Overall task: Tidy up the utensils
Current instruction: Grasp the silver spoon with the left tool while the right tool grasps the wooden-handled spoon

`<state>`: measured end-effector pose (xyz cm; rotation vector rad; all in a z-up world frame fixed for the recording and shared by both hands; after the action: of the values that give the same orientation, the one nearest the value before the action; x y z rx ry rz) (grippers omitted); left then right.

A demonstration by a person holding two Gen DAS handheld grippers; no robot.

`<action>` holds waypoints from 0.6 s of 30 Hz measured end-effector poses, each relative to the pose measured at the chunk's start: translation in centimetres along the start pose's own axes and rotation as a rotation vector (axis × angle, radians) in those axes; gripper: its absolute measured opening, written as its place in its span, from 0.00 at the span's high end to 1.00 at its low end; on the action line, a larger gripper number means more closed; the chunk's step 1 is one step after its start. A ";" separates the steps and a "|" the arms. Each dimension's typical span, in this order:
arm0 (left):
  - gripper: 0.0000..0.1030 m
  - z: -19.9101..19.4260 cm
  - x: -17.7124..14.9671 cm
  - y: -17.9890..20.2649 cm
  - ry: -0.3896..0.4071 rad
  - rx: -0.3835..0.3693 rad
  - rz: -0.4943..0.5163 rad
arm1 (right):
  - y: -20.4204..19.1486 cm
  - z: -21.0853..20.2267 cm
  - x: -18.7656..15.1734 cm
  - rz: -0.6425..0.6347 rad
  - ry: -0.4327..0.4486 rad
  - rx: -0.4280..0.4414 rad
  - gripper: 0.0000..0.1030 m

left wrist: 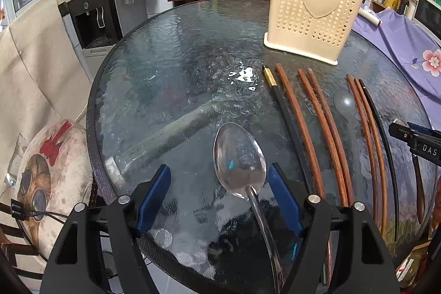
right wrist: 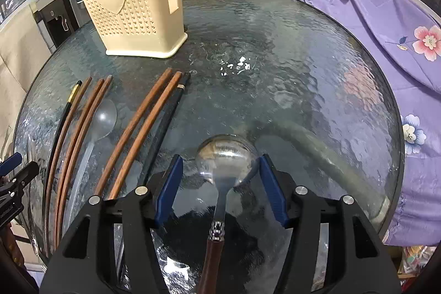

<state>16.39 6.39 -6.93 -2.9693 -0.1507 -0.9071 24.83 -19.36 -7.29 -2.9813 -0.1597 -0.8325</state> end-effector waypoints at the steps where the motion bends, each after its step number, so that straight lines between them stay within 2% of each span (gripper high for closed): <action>1: 0.35 0.1 0.2 0.1 -0.003 0.006 0.003 | -0.1 0.0 0.1 -0.003 -0.001 0.001 0.45; 7: 0.43 0.5 1.3 0.8 -0.030 0.010 0.007 | -0.2 0.1 0.4 -0.013 -0.014 0.006 0.47; 13: 0.49 0.7 1.7 1.5 -0.035 0.012 0.004 | -0.6 0.3 0.9 -0.035 -0.031 0.016 0.53; 18: 0.63 0.8 2.1 2.0 -0.043 0.002 0.011 | -0.6 0.5 1.2 -0.041 -0.041 0.026 0.53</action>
<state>18.77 4.66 -6.46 -2.9859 -0.1359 -0.8420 26.03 -18.59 -7.08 -2.9819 -0.2323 -0.7681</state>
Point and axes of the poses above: each gripper's, at about its wrist camera, not at the fingertips, and z roughly the way its jaws point, y to its right, x to its top, the point moved 1 cm from there along z, roughly the way its jaws point, and after that the axes turned 3 degrees about -y, right-handed, at the moved point
